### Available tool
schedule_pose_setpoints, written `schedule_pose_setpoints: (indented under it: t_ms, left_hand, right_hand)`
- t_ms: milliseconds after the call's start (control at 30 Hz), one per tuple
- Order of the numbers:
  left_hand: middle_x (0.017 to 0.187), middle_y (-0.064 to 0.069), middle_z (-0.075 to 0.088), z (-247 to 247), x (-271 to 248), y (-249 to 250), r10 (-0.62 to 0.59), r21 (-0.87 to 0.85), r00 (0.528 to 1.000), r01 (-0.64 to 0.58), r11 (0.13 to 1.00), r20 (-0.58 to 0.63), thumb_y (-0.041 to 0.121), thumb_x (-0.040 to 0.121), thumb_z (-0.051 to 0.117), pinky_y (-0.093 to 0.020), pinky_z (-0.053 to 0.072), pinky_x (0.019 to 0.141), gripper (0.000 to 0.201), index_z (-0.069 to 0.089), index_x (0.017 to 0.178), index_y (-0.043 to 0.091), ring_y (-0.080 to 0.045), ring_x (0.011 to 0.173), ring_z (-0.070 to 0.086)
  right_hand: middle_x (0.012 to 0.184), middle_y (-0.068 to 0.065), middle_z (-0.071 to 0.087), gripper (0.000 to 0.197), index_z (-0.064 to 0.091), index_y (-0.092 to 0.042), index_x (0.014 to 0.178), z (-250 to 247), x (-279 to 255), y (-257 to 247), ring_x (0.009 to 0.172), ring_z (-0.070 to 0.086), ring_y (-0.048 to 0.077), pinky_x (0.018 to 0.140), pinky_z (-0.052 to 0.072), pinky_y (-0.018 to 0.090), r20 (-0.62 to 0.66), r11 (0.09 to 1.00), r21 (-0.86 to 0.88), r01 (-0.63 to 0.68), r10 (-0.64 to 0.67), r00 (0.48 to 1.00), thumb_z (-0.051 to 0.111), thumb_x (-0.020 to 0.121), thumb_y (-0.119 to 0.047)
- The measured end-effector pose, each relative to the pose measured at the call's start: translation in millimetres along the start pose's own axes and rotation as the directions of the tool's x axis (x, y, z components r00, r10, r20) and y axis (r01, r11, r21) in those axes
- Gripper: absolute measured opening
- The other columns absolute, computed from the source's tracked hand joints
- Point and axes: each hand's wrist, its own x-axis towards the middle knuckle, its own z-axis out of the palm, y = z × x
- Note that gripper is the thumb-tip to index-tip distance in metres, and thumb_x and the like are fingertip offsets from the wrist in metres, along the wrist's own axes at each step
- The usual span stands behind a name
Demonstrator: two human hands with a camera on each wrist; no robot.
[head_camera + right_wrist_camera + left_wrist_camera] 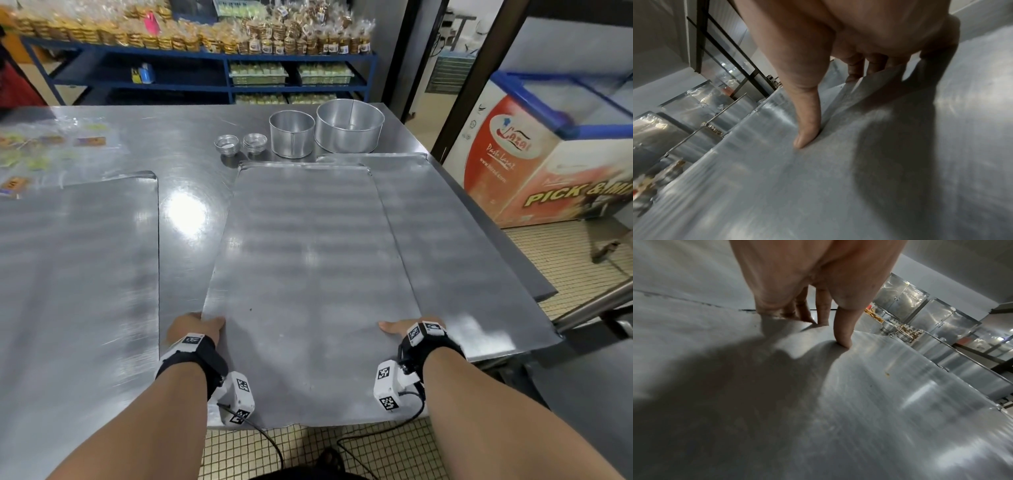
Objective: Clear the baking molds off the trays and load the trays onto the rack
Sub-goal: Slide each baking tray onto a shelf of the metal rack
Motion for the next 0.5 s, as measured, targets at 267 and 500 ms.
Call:
schedule_pose_setpoints:
  t_ms: [267,500]
  left_hand:
    - [0.083,-0.015,0.068,6.4,-1.9,3.9,-0.068,0.028,0.998,0.068,0.997,-0.01,0.025,0.08,0.066,-0.032,0.046,0.066,0.016,0.071,0.082,0.011,-0.032,0.073,0.062]
    - [0.085,-0.018,0.068,13.2,1.4,12.3,-0.093,0.085,0.996,0.094,0.992,-0.015,0.02,0.079,0.065,-0.033,0.047,0.067,0.016,0.068,0.076,0.004,-0.033,0.075,0.06]
  right_hand:
    - [0.125,0.005,0.052,0.125,0.06,-0.026,0.119,3.0,6.4,-2.7,0.118,0.048,0.03,0.073,0.034,0.041,-0.041,0.993,-0.106,-0.057,0.053,0.998,0.068,0.008,-0.084]
    - [0.125,0.013,0.052,0.11,0.053,-0.013,0.125,-17.4,-26.6,-8.1,0.121,0.048,0.033,0.096,0.044,0.041,-0.089,0.996,0.032,-0.085,0.088,0.992,0.089,0.033,-0.063]
